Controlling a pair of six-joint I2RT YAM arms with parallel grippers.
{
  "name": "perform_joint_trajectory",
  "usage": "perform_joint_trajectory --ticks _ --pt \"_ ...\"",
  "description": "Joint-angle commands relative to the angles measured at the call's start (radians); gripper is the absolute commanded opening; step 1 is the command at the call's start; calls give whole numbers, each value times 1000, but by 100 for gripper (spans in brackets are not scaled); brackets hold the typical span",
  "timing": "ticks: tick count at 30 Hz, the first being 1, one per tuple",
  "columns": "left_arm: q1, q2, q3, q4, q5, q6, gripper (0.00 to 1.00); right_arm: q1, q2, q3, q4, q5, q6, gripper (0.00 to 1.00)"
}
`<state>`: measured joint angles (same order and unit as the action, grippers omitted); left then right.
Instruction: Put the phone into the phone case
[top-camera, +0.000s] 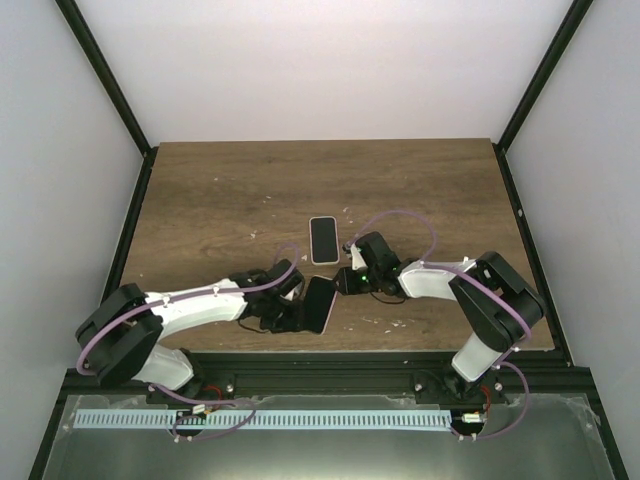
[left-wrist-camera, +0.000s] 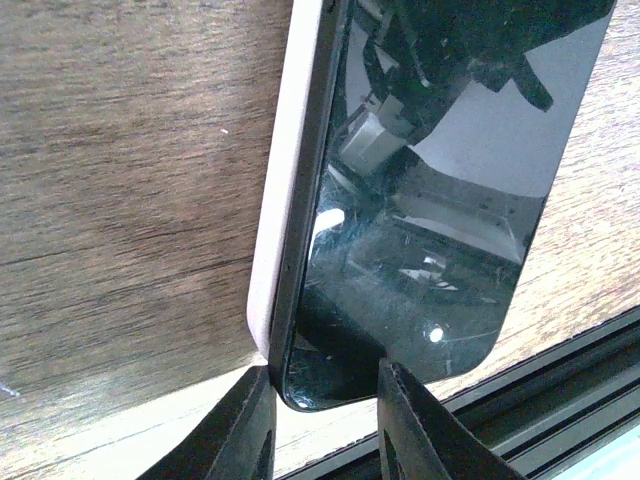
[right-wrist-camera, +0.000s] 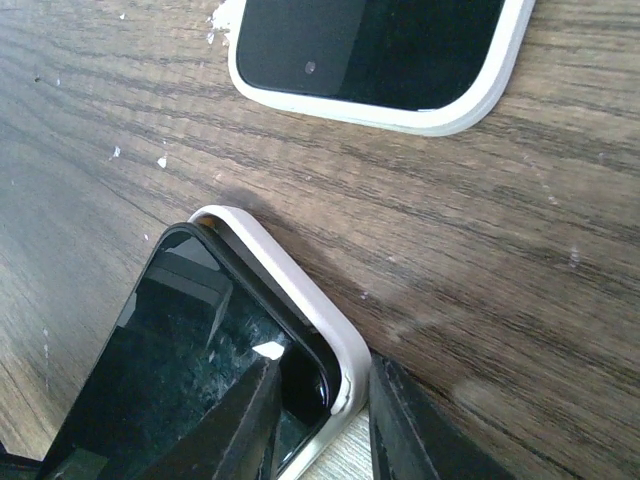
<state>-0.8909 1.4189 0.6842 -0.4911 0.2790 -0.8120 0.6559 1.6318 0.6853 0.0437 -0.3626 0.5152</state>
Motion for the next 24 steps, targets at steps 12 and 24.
perform_joint_trajectory --ticks 12,24 --pt "-7 61 81 75 15 4 29 -1 -16 -51 71 -86 68 24" --pt "-6 71 93 138 59 -40 31 -1 -7 -51 159 -179 140 20"
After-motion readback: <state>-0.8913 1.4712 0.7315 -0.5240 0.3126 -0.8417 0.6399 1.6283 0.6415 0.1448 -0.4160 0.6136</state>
